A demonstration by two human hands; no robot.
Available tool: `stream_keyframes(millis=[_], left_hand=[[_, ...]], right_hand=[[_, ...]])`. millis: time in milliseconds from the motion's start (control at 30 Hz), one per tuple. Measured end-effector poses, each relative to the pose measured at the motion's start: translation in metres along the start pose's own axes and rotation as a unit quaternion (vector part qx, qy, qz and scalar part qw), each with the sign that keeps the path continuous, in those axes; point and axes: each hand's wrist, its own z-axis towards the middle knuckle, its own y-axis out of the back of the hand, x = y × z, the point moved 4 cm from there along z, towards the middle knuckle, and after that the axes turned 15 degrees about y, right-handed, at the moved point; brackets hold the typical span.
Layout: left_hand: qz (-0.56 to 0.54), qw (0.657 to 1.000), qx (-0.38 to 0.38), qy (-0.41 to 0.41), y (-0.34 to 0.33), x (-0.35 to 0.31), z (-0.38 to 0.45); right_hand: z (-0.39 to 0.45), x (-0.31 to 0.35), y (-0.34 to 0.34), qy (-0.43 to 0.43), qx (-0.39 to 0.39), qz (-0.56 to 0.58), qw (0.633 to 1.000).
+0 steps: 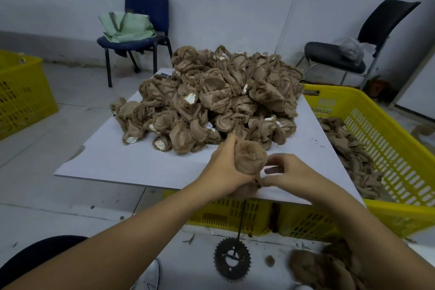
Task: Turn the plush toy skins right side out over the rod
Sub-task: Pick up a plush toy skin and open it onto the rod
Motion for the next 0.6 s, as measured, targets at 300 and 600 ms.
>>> stream_keyframes(millis=[300,600], left_hand=[[0.139,0.946,-0.221,-0.191,-0.004,-0.002,-0.012],[-0.073,0.996,-0.041,0.008,-0.023,0.043,0.003]], right_hand=[[0.019,0.020,-0.020,0.126,-0.097,0.171,0.972],[0.027,-0.018,-0.049,0.059,-0.072,0.190,0.977]])
